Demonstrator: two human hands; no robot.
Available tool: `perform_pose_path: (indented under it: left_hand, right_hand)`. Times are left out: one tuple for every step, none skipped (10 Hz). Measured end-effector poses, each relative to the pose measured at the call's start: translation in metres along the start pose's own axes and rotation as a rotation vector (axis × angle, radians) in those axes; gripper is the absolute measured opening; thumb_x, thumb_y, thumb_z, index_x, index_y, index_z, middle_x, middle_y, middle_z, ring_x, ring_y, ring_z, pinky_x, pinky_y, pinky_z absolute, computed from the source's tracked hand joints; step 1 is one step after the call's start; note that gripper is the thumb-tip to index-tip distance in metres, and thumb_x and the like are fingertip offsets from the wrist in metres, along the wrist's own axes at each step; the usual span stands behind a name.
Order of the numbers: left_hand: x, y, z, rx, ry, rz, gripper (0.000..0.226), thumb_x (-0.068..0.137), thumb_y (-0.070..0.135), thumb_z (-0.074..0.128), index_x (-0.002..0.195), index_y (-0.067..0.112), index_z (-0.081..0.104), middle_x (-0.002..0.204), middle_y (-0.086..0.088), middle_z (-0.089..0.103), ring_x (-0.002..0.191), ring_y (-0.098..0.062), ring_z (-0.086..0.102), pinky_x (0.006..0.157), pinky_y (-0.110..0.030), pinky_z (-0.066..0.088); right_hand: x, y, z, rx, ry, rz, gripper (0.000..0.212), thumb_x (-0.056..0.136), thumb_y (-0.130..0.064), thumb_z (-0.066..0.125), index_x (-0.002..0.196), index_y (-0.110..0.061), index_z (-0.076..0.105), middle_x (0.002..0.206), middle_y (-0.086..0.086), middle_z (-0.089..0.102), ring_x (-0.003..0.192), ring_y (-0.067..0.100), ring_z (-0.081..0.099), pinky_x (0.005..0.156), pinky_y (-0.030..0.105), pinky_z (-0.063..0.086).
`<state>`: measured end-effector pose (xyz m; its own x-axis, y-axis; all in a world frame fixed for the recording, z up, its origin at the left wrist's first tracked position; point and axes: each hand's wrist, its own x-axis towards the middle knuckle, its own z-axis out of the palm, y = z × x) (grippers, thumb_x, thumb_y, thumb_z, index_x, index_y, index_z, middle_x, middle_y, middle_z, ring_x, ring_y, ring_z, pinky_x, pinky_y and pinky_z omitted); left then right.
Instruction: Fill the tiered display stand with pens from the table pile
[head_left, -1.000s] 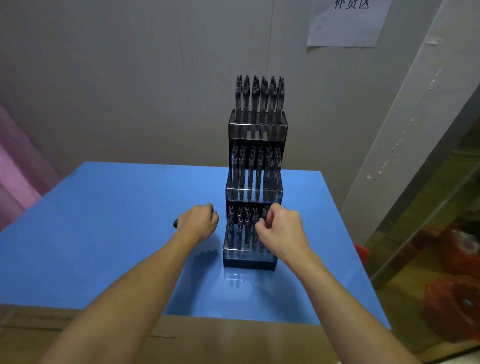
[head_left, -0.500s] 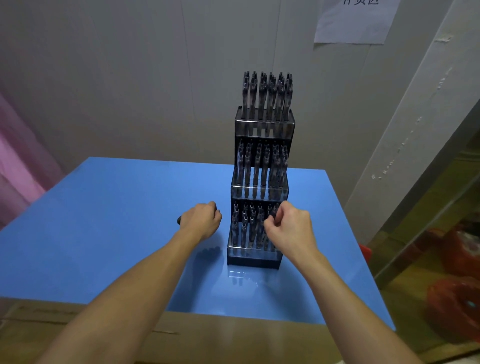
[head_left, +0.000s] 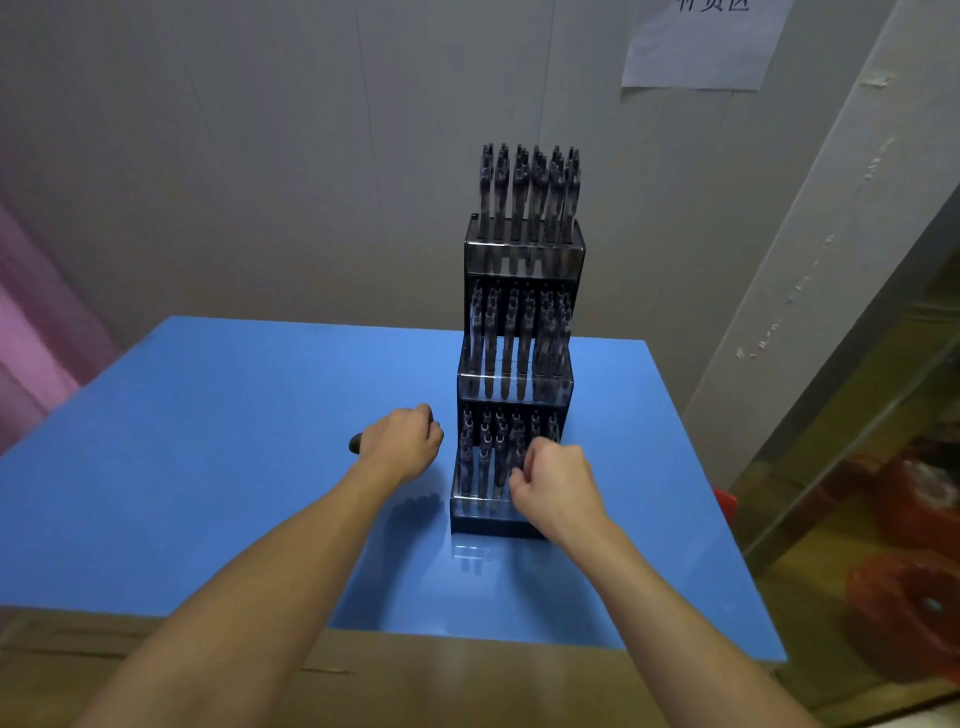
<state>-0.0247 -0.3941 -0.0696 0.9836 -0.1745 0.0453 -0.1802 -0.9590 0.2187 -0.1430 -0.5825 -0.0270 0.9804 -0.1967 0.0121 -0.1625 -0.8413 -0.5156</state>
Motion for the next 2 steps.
perform_pose_path:
  left_hand:
    - [0.001,0.0,-0.001,-0.001,-0.007,0.003,0.029,0.106,0.034,0.036,0.102,0.013,0.055,0.096,-0.006,0.062,0.08,-0.027,0.056,0.07,-0.037,0.048]
    - [0.002,-0.005,-0.001,-0.012,-0.004,-0.001,0.029,0.106,0.033,0.036,0.102,0.012,0.055,0.095,-0.005,0.061,0.079,-0.027,0.055,0.066,-0.035,0.043]
  right_hand:
    - [-0.002,0.001,0.004,0.007,-0.04,0.018,0.02,0.1,-0.026,0.058,0.093,-0.007,0.058,0.088,0.009,0.063,0.081,0.028,0.063,0.069,0.038,0.057]
    - [0.0,0.018,-0.004,-0.073,-0.127,0.078,0.026,0.094,-0.029,0.064,0.09,-0.003,0.066,0.088,0.012,0.069,0.083,0.03,0.067,0.072,0.039,0.059]
